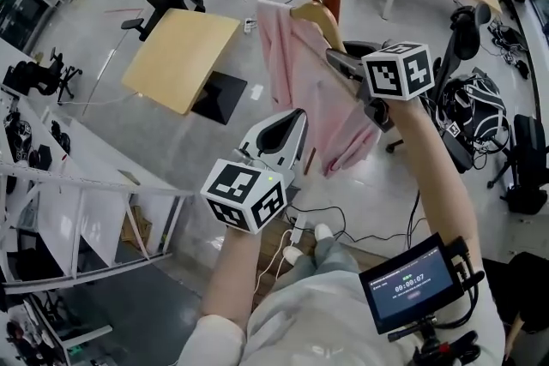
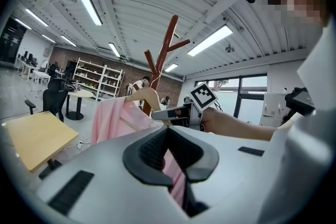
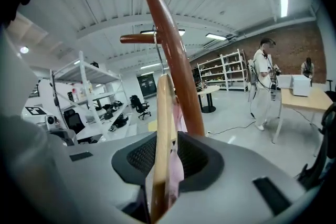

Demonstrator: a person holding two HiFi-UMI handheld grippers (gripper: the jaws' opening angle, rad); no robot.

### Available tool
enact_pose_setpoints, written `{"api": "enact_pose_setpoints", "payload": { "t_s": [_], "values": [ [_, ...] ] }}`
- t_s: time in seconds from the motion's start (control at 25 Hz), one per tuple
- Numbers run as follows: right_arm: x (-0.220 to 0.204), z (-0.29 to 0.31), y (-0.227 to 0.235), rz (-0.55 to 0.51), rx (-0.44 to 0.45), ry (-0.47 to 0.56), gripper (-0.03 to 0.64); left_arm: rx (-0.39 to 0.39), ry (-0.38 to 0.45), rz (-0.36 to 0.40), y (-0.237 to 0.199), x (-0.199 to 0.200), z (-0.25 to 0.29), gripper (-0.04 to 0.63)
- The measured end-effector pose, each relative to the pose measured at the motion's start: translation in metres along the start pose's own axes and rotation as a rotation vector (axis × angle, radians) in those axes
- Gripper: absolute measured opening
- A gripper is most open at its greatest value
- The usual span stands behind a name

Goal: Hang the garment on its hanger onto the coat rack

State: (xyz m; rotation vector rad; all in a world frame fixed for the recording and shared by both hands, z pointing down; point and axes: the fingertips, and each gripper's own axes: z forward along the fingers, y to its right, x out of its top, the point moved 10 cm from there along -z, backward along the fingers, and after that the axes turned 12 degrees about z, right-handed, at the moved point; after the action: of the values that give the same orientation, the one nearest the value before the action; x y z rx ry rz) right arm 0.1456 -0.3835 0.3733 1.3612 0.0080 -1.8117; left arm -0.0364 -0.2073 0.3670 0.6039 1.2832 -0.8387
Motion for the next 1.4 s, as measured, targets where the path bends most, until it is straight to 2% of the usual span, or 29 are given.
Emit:
{"api": "enact_pose_setpoints", "payload": {
  "t_s": [0.2,0.52,0.88,1.08,1.32,1.4],
  "values": [
    [0.001,-0.032,-0.013,0.043,0.040,0.061,0.080,-0.012,0.008,-0.013,0.010,0.007,-0.007,0.005],
    [-0.007,-0.085,-0.004,0.091,0.012,0.178,0.080,-0.025,-0.003,-0.021,0.023,0.006,0.008,0.005],
    [-0.029,-0.131,-0.002,0.146,-0.004,0.238,0.077,-0.054,0.009,-0.056,0.039,0.007,0.021,0.005],
    [-0.044,-0.146,-0.007,0.161,0.031,0.254,0.075,-0.077,0.058,-0.094,0.050,0.010,0.023,0.005],
    [-0.044,-0.153,-0.021,0.128,0.099,0.278,0.072,-0.074,0.056,-0.029,0.057,0.020,0.015,0.005],
    [-0.037,-0.152,-0.033,0.107,0.130,0.294,0.038,-0.063,0.067,-0.032,0.054,0.025,0.006,0.005]
  ]
}}
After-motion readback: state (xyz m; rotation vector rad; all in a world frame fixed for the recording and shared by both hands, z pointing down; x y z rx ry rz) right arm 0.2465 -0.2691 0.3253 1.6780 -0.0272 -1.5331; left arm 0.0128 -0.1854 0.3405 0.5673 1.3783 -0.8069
